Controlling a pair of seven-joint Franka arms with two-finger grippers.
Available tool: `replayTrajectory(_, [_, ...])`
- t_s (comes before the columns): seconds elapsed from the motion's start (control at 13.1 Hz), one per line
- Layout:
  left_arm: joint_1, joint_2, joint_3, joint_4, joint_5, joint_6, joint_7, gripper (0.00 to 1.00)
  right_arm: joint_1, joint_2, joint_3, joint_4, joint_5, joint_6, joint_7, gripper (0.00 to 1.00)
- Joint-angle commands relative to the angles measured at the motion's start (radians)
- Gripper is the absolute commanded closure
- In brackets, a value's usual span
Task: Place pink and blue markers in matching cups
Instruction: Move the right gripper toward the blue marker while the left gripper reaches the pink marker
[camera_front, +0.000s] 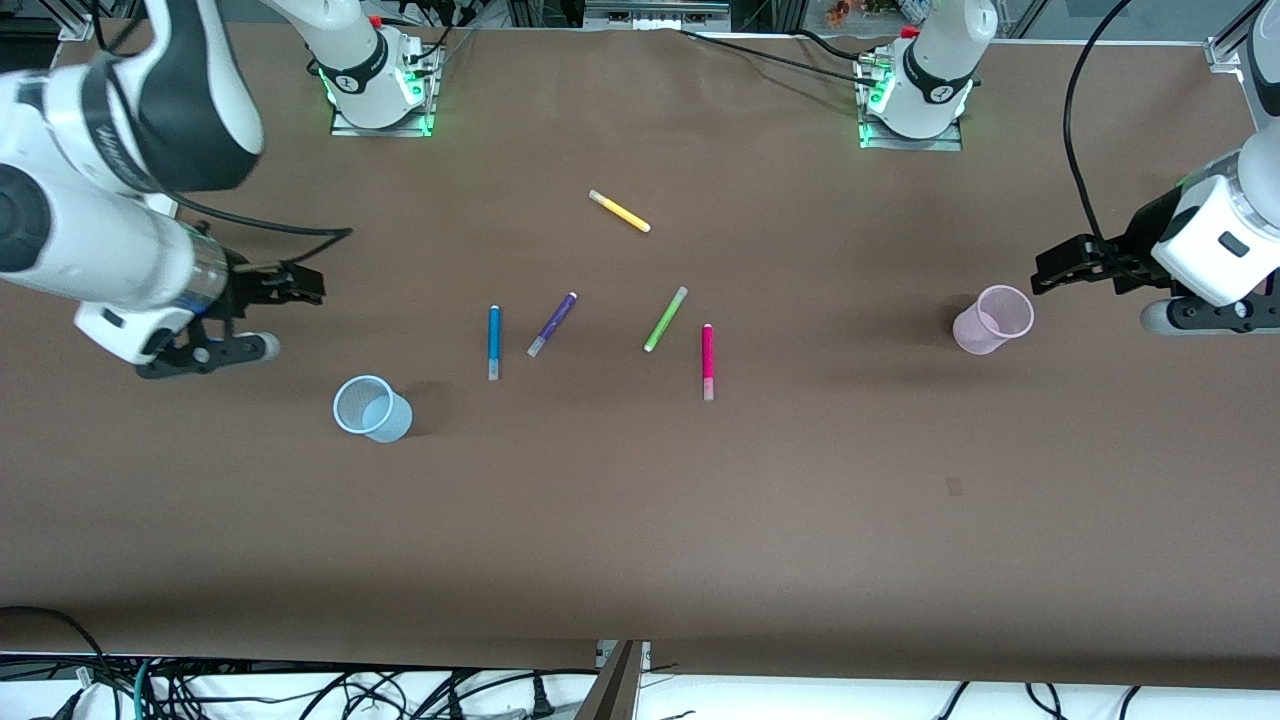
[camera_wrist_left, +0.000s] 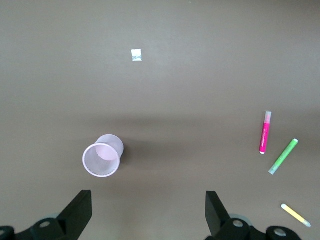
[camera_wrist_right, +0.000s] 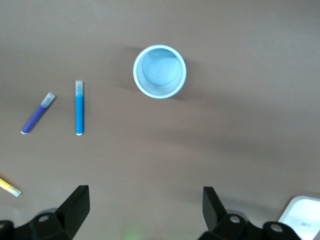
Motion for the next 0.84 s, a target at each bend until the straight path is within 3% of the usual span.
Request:
replayTrajectory(0.0, [-0.014,0.014,-0.078,-0.004,-0.020,-0.012,-0.027,0.00,0.014,0.037,0.003,0.026,0.000,0.029,0.014,0.00])
replayTrajectory(0.38, [-0.042,0.070,-0.212,0.002,-0.020,0.034,-0.200,0.00,0.118,0.099,0.003,0.025,0.001,0.117,0.219,0.00])
replayTrajectory(0.76, [-0.173,0.178,-0.214,-0.001,-0.025,0.181,-0.261,0.00,0.184,0.185,0.003,0.006,0.016,0.222,0.259,0.00])
